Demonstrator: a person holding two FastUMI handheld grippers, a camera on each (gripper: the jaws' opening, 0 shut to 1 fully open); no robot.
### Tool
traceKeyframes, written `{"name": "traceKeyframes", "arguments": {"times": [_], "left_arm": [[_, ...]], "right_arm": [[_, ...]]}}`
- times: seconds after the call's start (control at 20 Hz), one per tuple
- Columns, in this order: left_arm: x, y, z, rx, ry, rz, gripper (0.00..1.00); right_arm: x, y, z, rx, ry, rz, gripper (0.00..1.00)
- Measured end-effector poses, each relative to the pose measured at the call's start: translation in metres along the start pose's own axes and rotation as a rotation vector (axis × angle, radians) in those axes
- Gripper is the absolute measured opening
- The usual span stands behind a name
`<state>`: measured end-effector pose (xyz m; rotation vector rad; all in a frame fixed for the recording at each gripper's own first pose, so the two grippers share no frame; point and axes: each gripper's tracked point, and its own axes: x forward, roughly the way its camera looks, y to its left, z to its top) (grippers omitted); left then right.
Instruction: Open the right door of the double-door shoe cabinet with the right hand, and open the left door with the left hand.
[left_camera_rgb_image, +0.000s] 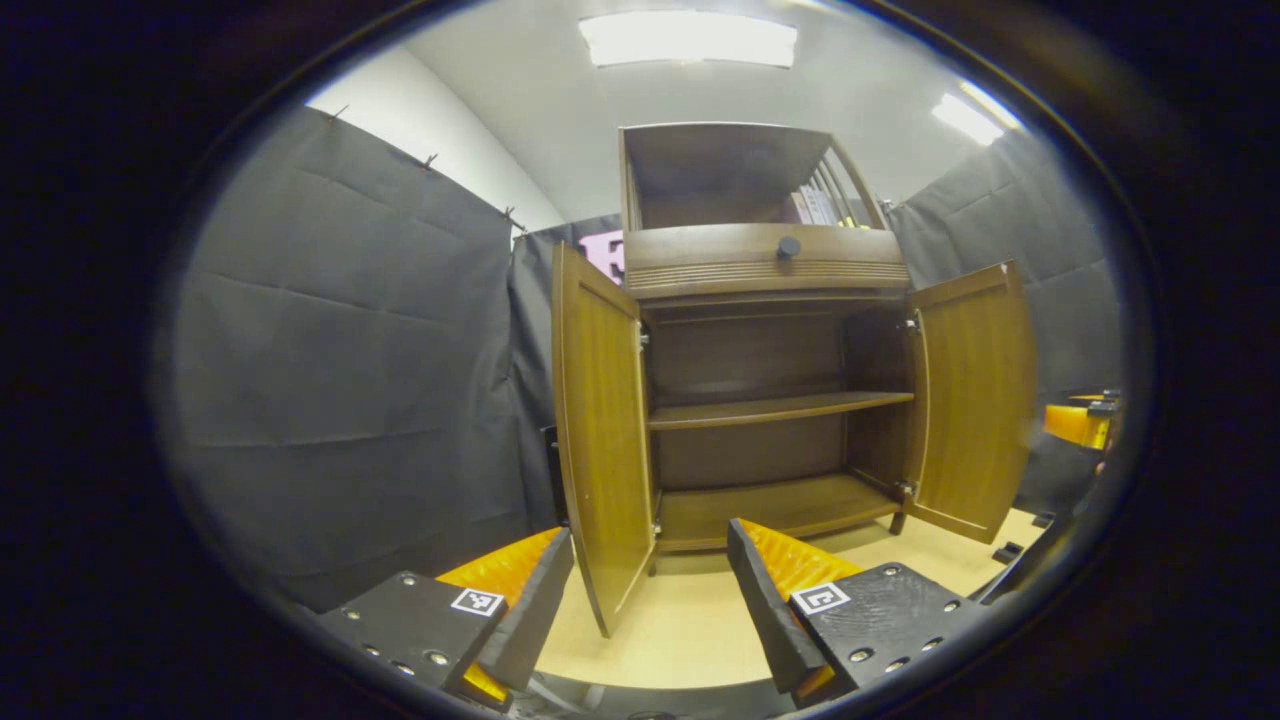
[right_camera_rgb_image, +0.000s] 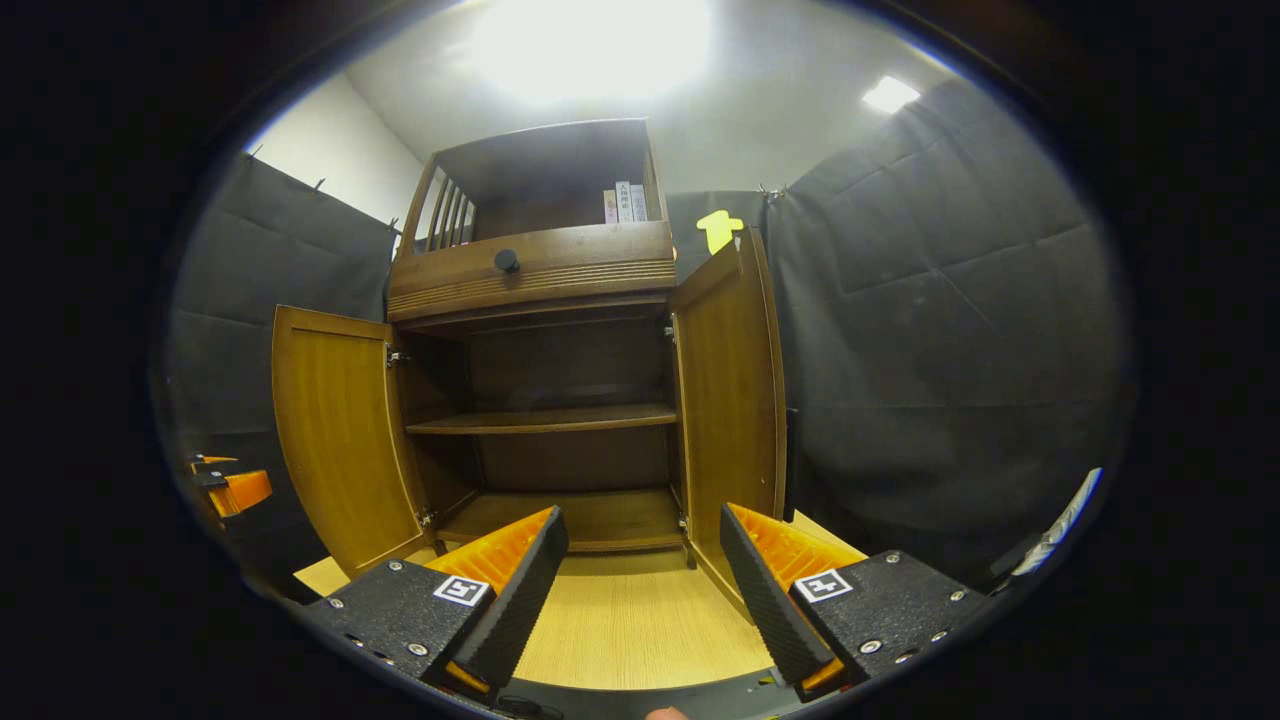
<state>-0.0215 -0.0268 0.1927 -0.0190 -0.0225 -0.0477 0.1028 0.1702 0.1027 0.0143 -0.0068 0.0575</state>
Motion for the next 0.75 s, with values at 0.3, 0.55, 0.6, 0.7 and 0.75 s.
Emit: {"name": "traceKeyframes", "arguments": {"times": [0.3,0.55,0.6,0.7,0.75], "left_arm": [[0.0,0.009,0.004,0.007,-0.01,0.038,0.94],[-0.003,0.011,0.008,0.012,-0.014,0.05,0.94],[-0.003,0.011,0.008,0.011,-0.015,0.05,0.94],[-0.001,0.01,0.01,0.014,-0.016,0.049,0.94],[0.0,0.01,0.011,0.017,-0.019,0.048,0.94]], "right_arm": [[0.001,0.0,0.002,-0.006,-0.008,-0.002,0.95],[0.001,-0.001,0.004,-0.013,-0.014,-0.003,0.95],[0.001,-0.001,0.003,-0.014,-0.013,-0.002,0.95],[0.001,-0.001,0.005,-0.014,-0.014,-0.001,0.95],[0.0,0.0,0.005,-0.016,-0.015,-0.002,0.95]]}}
